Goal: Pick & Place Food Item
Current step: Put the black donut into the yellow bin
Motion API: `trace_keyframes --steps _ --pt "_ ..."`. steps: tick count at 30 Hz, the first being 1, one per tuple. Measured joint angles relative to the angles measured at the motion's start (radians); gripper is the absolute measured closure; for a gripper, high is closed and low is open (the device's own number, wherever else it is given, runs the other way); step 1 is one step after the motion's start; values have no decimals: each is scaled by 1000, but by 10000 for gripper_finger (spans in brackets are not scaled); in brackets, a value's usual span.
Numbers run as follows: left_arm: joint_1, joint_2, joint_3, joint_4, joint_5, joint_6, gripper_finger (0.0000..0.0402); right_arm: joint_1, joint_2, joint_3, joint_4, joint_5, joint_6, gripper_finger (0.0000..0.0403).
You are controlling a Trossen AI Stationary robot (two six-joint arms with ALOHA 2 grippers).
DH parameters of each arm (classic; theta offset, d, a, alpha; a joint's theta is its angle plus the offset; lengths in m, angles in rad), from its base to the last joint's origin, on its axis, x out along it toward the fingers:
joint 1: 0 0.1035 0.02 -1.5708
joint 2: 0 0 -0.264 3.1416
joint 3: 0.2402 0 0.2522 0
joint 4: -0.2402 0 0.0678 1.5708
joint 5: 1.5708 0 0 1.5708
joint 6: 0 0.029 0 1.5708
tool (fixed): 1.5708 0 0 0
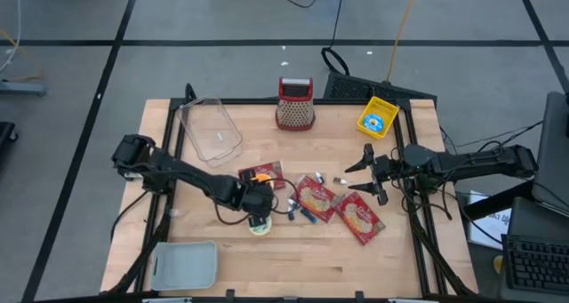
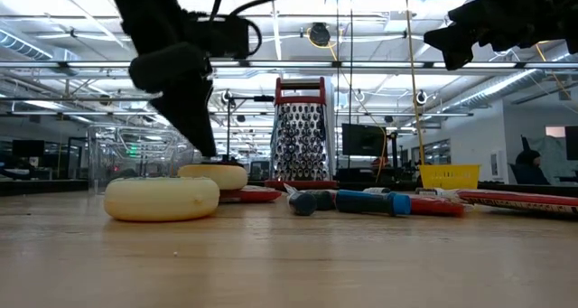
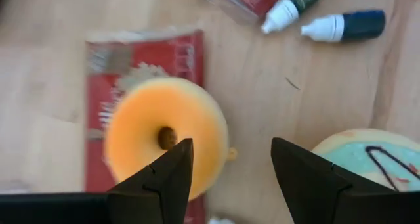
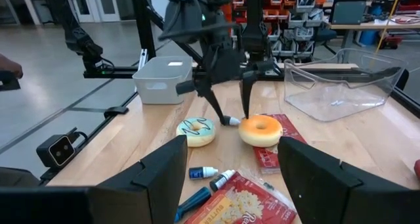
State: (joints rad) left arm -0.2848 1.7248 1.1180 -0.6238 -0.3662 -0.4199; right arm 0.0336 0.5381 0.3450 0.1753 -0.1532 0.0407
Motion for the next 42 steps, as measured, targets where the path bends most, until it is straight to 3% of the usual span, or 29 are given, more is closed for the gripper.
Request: trace_keyframes --steps 6,20,28,38,42 --pt "1 -1 21 -60 -66 40 192 0 0 0 0 0 0 174" --pt "60 135 -20 62 -1 80 192 0 0 0 0 0 0 174" --pt "69 105 -20 51 1 77 197 0 0 0 0 0 0 174" --pt "69 -73 -19 53 3 39 296 0 0 1 0 0 0 174" --pt "69 -157 -19 126 15 17 328 0 0 1 2 0 17 174"
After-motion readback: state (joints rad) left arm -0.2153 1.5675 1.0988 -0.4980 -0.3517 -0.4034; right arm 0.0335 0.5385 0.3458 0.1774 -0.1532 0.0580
